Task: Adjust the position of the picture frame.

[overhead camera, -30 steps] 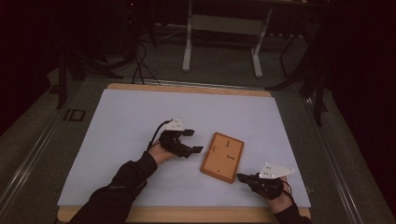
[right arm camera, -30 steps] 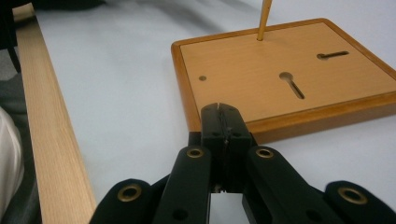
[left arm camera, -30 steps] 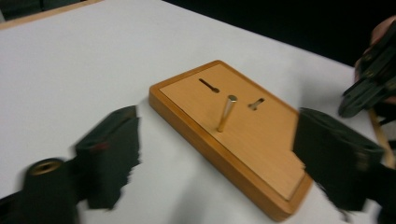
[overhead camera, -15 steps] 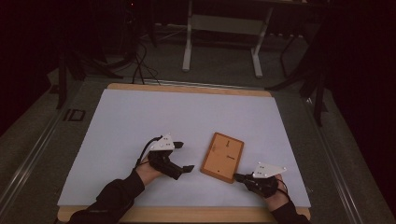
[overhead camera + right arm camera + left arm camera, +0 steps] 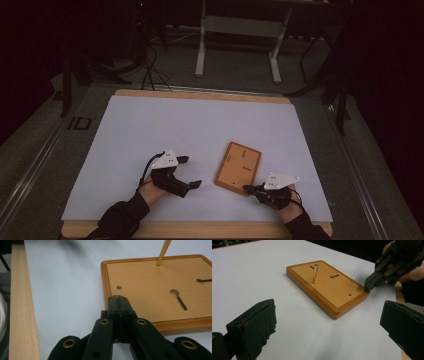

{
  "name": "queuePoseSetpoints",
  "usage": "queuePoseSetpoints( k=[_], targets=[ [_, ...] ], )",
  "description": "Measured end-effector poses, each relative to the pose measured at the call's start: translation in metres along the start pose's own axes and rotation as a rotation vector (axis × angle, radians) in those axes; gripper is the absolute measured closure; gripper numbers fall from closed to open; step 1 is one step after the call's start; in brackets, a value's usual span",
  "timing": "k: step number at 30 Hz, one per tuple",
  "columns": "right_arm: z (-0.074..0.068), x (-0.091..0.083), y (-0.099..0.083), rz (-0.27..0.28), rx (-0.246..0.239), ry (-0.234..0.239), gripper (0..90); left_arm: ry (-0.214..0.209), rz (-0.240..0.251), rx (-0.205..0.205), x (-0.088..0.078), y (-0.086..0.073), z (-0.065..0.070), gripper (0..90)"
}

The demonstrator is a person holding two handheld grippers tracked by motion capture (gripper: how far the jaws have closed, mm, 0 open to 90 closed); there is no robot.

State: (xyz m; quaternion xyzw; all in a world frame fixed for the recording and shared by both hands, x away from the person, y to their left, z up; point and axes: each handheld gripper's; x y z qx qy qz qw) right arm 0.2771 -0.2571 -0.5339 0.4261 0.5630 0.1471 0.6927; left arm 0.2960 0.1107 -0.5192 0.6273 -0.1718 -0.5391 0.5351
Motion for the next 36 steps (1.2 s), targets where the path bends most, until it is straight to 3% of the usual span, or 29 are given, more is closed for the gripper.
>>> queuePoseSetpoints(
  k=[4, 9, 15, 24, 36],
  targets=[
    [0.007, -0.015, -0.011, 0.013, 0.049, -0.036, 90.0, -0.001, 0.001, 0.004, 0.002, -0.001, -0.001, 0.9],
    [0.007, -0.011, -0.015, -0.039, 0.054, -0.036, 90.0, 0.004, -0.007, 0.017, 0.002, -0.003, 0.001, 0.9],
    [0.009, -0.009, -0.014, -0.033, 0.064, -0.023, 90.0, -0.002, -0.008, 0.015, 0.002, -0.004, 0.0, 0.9],
    [0.008, 0.009, -0.003, -0.072, 0.035, 0.012, 90.0, 0.002, -0.006, 0.021, 0.002, -0.004, 0.0, 0.9],
    [0.011, 0.027, 0.019, -0.081, -0.01, 0.03, 90.0, 0.004, -0.01, 0.026, 0.002, -0.005, 0.0, 0.9]
  ],
)
Point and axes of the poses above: each handheld gripper's, and its own axes: x roughly forward along the jaws, y roughly out of its top, z roughly to its right, and after that the axes turned 6 degrees about -z, right-handed
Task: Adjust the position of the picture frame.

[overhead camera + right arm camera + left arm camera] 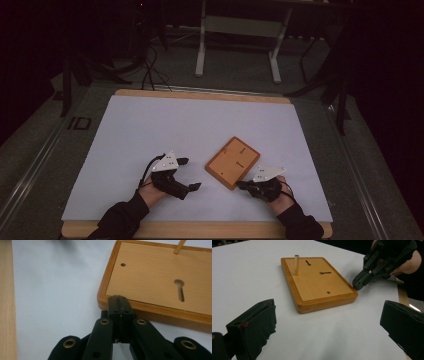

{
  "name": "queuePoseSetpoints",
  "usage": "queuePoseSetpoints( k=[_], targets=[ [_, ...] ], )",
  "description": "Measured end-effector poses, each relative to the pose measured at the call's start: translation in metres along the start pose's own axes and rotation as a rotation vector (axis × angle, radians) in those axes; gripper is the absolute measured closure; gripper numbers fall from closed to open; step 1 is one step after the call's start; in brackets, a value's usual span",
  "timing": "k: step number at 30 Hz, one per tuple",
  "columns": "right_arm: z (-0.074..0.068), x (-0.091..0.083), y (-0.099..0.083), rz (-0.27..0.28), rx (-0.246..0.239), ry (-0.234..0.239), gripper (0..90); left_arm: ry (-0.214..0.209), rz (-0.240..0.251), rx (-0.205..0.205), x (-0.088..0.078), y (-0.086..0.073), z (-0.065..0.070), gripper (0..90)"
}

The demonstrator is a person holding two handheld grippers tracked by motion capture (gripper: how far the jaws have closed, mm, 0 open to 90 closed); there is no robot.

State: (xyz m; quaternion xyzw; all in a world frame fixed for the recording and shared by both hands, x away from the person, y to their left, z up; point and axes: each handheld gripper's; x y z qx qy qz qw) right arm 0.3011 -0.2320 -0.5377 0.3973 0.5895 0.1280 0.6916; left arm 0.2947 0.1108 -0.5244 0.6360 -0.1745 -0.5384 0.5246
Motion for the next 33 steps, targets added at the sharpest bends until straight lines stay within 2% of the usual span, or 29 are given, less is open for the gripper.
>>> queuePoseSetpoints(
  k=[13, 16, 18, 20, 24, 33],
  targets=[
    [0.007, 0.026, 0.03, -0.026, -0.031, 0.0, 90.0, -0.005, 0.004, -0.001, 0.001, 0.0, 0.0, 0.9],
    [0.009, 0.026, 0.033, -0.015, -0.012, 0.009, 90.0, -0.004, 0.004, 0.003, 0.001, -0.001, 0.001, 0.9],
    [0.012, 0.022, 0.035, -0.011, -0.007, -0.011, 90.0, -0.007, 0.008, 0.003, 0.003, -0.002, 0.001, 0.9],
    [0.021, 0.013, 0.039, 0.002, 0.026, -0.031, 90.0, -0.012, 0.01, 0.012, 0.003, -0.003, 0.002, 0.9],
    [0.041, 0.002, 0.045, 0.015, 0.06, -0.074, 90.0, -0.017, 0.015, 0.021, 0.005, -0.003, 0.003, 0.9],
    [0.083, -0.003, 0.07, 0.048, 0.09, -0.176, 90.0, -0.019, 0.017, 0.009, 0.005, -0.005, 0.002, 0.9]
  ],
)
Point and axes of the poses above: each handheld gripper's, and its own axes: x roughly forward along the jaws, y roughly out of its top, z roughly to its right, and after that the axes turned 6 degrees about -z, right-handed
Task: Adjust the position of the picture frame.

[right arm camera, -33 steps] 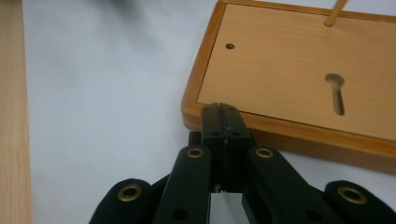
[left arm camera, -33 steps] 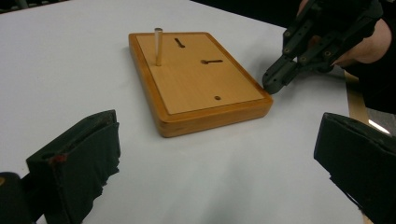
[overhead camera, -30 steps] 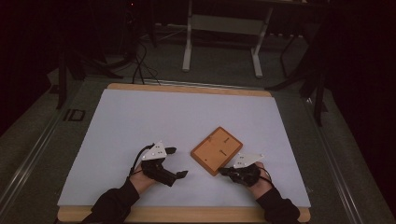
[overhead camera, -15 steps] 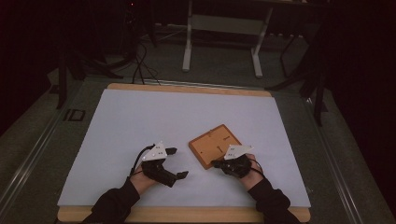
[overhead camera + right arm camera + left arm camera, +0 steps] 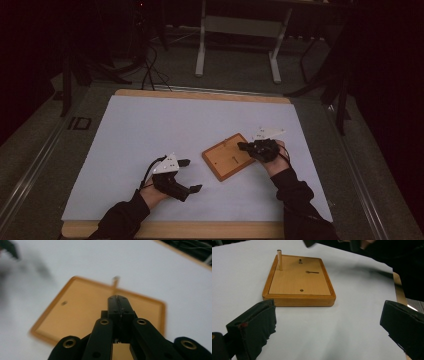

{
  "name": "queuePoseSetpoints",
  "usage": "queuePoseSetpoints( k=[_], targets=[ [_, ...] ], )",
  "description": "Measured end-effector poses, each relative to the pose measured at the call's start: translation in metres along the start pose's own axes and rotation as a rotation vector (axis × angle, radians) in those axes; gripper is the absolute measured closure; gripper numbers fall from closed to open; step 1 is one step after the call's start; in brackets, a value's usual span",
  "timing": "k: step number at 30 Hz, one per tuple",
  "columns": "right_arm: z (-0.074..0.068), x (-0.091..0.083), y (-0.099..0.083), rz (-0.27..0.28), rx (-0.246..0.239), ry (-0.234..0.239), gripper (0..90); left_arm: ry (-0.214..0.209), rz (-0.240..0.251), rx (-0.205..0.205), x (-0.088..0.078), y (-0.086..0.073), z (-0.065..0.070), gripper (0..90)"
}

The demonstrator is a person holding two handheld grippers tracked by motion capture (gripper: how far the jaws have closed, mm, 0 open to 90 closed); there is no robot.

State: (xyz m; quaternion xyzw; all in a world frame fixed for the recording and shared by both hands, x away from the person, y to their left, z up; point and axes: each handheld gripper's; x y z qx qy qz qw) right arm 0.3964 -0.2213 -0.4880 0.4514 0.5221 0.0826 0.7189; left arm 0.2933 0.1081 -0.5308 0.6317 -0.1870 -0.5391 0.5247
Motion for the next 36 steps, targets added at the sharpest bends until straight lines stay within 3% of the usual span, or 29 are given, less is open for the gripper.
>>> queuePoseSetpoints(
  k=[4, 9, 20, 29, 36],
  targets=[
    [0.015, 0.011, 0.014, -0.022, 0.052, -0.017, 90.0, -0.002, 0.002, 0.002, -0.001, 0.0, 0.0, 0.9],
    [0.03, 0.028, 0.022, -0.023, 0.07, -0.033, 90.0, -0.007, 0.004, 0.0, -0.002, -0.001, 0.0, 0.9],
    [0.052, 0.064, 0.021, -0.089, 0.112, -0.075, 90.0, -0.007, 0.005, 0.002, -0.003, -0.002, 0.0, 0.9],
    [0.059, 0.081, 0.021, -0.149, 0.111, -0.1, 90.0, -0.006, 0.004, -0.001, -0.003, -0.003, 0.001, 0.9],
    [0.063, 0.082, 0.018, -0.153, 0.135, -0.099, 90.0, -0.006, 0.002, 0.007, -0.002, -0.003, 0.001, 0.9]
  ],
)
Point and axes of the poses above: each handheld gripper's, and its own axes: x roughly forward along the jaws, y roughly out of its top, z roughly to its right, and after that the axes turned 6 degrees about -z, right-handed
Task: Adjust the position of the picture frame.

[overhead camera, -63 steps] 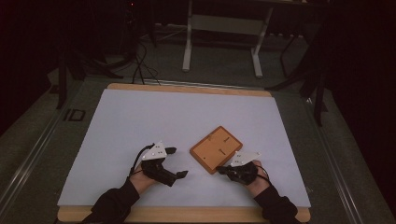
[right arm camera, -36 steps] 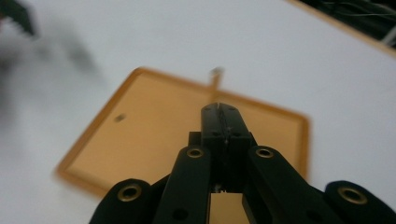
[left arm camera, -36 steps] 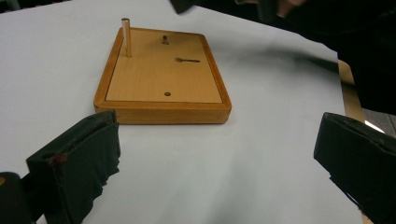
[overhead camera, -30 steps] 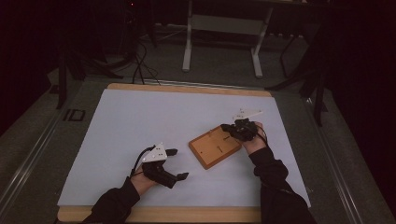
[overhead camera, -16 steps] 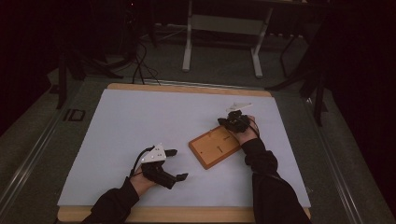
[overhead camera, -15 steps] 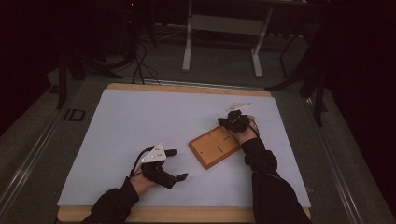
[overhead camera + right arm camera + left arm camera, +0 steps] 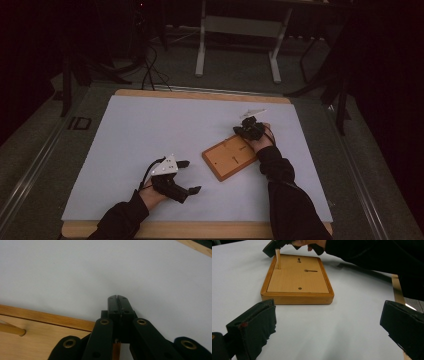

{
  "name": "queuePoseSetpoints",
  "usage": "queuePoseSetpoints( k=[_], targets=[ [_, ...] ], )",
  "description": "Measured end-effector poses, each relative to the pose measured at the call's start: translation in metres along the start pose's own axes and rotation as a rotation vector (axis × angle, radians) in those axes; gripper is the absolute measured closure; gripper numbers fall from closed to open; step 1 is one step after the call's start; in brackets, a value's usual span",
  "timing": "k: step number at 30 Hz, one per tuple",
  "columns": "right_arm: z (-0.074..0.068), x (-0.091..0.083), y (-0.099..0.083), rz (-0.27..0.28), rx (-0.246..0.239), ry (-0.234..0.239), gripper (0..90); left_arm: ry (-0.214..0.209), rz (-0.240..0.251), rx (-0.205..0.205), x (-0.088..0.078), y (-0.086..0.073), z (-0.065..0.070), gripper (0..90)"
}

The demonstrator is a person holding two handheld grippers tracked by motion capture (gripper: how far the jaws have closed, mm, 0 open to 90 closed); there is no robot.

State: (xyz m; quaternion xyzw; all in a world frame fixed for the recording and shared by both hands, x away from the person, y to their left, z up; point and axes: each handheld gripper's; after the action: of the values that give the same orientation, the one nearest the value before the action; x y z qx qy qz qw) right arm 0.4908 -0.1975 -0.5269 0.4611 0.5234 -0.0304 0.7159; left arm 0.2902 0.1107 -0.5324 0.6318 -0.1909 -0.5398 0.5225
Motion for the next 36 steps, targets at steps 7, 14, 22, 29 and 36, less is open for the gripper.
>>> queuePoseSetpoints(
  k=[7, 14, 22, 29, 36],
  targets=[
    [-0.004, -0.007, -0.007, -0.006, -0.013, -0.025, 90.0, 0.0, -0.005, 0.003, 0.001, 0.0, 0.001, 0.9],
    [-0.004, -0.014, -0.018, 0.001, 0.009, -0.013, 90.0, -0.004, -0.009, 0.006, 0.002, 0.0, 0.001, 0.9],
    [-0.009, -0.027, -0.033, -0.002, 0.028, -0.012, 90.0, -0.006, -0.011, 0.005, 0.003, 0.001, 0.002, 0.9],
    [-0.014, -0.037, -0.046, 0.002, 0.036, -0.01, 90.0, -0.01, -0.011, 0.003, 0.004, 0.001, 0.002, 0.9],
    [-0.018, -0.044, -0.056, 0.011, 0.051, -0.004, 90.0, -0.016, -0.02, 0.009, 0.007, 0.001, 0.003, 0.9]
  ],
)
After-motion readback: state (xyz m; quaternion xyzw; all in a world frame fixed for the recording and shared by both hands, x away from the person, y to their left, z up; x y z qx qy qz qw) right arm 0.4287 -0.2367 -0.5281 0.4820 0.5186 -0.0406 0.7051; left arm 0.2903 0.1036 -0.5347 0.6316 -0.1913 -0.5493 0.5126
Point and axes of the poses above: each handheld gripper's, and its own axes: x roughly forward along the jaws, y roughly out of its top, z roughly to its right, and after that the axes turned 6 degrees about -z, right-handed
